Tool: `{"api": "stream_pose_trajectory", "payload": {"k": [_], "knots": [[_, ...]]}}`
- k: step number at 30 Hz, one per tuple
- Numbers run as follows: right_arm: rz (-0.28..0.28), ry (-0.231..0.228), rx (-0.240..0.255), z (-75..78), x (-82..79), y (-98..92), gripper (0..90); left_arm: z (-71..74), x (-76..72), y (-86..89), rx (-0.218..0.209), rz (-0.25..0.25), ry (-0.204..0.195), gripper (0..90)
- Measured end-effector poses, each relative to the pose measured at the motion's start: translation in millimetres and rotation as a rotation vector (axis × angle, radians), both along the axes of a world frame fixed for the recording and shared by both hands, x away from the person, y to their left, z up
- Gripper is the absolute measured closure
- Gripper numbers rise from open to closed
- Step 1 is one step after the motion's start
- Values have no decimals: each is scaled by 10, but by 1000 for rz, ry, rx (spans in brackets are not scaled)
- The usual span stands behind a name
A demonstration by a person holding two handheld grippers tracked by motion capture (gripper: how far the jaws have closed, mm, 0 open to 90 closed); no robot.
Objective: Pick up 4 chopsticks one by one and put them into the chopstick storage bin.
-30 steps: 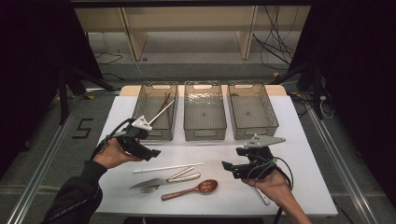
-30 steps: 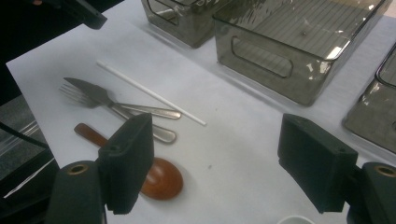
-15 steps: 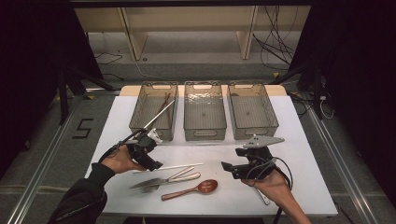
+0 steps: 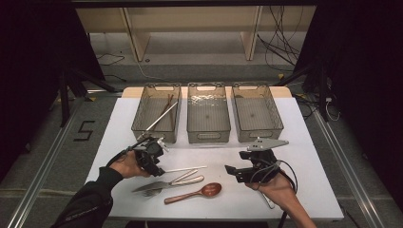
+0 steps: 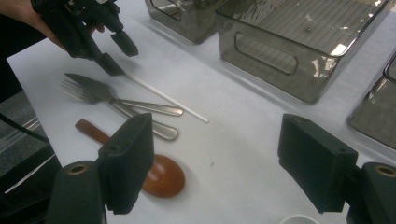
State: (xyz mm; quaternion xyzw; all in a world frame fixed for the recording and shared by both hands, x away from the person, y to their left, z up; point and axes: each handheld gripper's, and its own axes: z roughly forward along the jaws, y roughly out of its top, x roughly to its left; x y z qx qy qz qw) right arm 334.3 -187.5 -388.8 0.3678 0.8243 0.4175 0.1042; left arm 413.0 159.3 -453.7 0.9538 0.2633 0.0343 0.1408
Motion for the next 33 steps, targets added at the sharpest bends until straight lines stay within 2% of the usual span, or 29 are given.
{"api": "stream_pose_trajectory", "payload": {"k": [6,10,21,27,33], "knots": [[1,1,-1,0,1,2,279,-31,10,-42,27,-23,7,557],[1,4,-1,-1,0,4,279,-50,12,-65,31,-33,19,600],[1,4,-2,-4,1,8,279,-80,33,-100,61,-40,32,704],[1,2,-2,-2,3,5,279,-70,26,-143,101,-82,27,749],[0,4,-2,-3,2,4,279,-68,-6,-163,110,-145,9,787]]}}
